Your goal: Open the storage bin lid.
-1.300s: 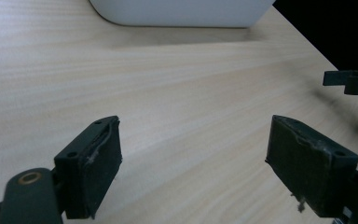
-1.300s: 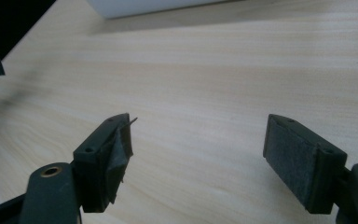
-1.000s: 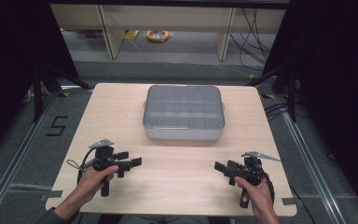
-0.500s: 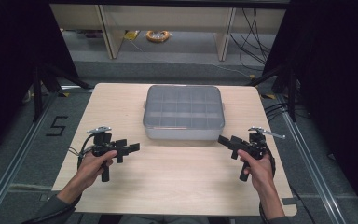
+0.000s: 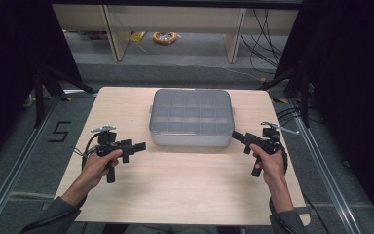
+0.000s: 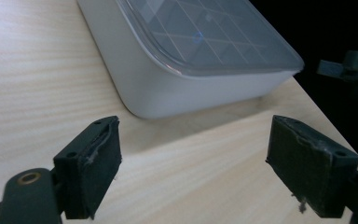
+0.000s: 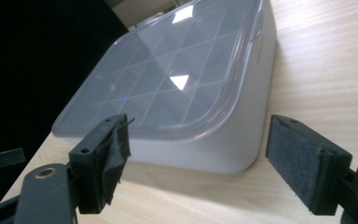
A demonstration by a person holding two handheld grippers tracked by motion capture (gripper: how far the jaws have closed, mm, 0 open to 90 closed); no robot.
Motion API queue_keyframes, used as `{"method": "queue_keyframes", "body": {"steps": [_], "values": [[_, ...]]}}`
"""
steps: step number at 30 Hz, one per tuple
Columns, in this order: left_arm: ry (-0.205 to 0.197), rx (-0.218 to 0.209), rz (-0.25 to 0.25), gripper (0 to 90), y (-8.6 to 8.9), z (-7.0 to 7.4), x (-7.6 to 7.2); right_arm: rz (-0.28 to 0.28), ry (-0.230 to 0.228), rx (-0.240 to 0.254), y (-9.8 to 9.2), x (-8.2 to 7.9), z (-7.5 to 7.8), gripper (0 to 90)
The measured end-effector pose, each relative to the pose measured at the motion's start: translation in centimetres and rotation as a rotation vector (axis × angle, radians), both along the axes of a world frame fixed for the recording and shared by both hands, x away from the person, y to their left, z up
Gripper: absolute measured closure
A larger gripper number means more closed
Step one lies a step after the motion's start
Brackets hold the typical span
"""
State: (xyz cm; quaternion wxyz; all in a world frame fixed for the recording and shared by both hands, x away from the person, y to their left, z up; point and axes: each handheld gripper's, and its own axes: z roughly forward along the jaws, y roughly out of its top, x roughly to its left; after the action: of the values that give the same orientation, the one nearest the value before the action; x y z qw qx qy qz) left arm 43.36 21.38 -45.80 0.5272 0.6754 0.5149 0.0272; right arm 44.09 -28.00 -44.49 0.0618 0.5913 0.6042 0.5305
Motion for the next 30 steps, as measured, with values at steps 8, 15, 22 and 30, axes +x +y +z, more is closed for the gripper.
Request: {"method": "queue_keyframes", "body": {"steps": [8, 15, 22, 30], "values": [[0.024, -0.013, 0.045, 16.8, 0.4, 0.1, 3.6, -0.019, 0.013, -0.031, -1.0, 2.8, -0.2, 23.5], [0.061, 0.004, 0.063, 17.7, -0.6, 0.8, 7.8, -0.037, 0.067, 0.002, -1.5, 5.6, -0.1, 25.4], [0.093, 0.000, 0.094, 19.8, -1.9, 0.9, 10.9, -0.038, 0.106, 0.037, -0.7, 7.9, -0.4, 26.2], [0.138, 0.009, 0.122, 22.2, -3.8, 0.5, 13.7, -0.079, 0.147, 0.076, 0.1, 10.1, -1.0, 32.8]]}}
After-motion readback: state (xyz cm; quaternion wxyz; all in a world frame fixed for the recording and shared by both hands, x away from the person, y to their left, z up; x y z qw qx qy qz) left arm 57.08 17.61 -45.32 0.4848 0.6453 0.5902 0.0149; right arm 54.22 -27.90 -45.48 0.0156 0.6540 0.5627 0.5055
